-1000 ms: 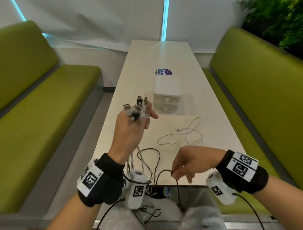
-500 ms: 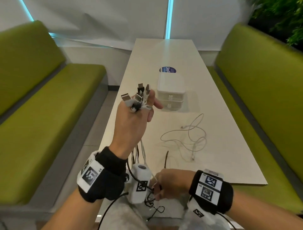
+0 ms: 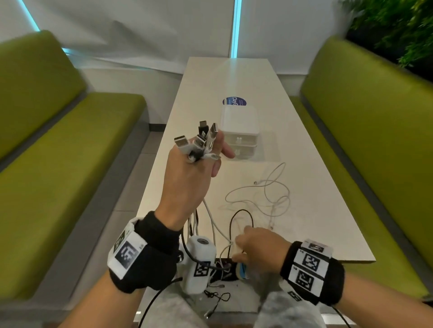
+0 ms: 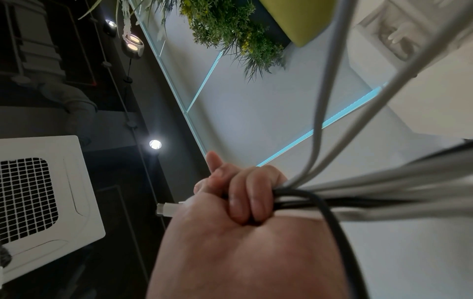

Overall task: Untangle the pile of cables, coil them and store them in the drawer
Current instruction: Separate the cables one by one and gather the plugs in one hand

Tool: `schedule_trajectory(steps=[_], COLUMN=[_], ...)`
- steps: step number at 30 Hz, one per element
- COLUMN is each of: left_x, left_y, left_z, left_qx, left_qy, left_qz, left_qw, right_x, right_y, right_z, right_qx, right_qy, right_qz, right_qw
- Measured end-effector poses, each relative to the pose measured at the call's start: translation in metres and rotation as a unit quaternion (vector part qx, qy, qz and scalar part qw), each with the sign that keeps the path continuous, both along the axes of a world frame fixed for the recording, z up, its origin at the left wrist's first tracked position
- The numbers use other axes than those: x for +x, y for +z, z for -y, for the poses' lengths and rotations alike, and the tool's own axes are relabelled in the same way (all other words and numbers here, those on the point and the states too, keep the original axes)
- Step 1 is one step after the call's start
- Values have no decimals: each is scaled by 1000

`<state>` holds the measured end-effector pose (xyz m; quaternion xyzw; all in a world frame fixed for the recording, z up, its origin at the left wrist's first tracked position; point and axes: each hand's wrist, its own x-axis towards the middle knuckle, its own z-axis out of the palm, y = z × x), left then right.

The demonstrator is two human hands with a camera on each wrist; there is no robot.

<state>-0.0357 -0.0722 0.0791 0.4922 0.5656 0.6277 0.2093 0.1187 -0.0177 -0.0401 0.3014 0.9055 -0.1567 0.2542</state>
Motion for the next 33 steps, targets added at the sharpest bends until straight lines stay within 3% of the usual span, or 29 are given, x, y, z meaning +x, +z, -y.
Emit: schedule_trajectory(steps=[2, 5, 7, 10, 12, 14, 16, 19, 24, 28, 33], left_x=[0, 3, 5, 4, 4, 5, 8, 12, 11, 10, 9], left_y=[0, 1, 2, -2, -5, -8, -9, -11, -15, -20, -33], left_z=[0, -1, -1, -3, -6, -8, -10, -14, -21, -23, -27], left_qx=[-4, -1, 3, 2, -10, -5, 8, 3, 7, 3, -43], left_qy=[2, -6, -10, -11, -12, -19, -25, -32, -41, -52, -66], left_qz=[1, 13, 19, 28, 29, 31, 31, 39, 49, 44, 21], left_qw=[1000, 1000, 1000, 1000, 999, 999, 999, 999, 998, 998, 997], right_x=[3, 8, 13, 17, 19, 22, 24, 24, 20, 20, 19], right_y=[14, 33, 42, 40, 34, 26, 13, -2, -14, -13, 29], right_z=[0, -3, -8, -25, -42, -55, -62, -59, -57, -57, -60], right_qx=[-128, -427, -475, -377, -207, -17, 79, 108, 92, 54, 62], right_qy=[21, -14, -14, -91, -141, -139, -124, -86, -91, -121, -141], right_qz=[-47, -7, -19, -139, -196, -149, -56, 37, 34, -55, -207], right_qw=[990, 904, 879, 911, 948, 979, 988, 990, 991, 990, 966])
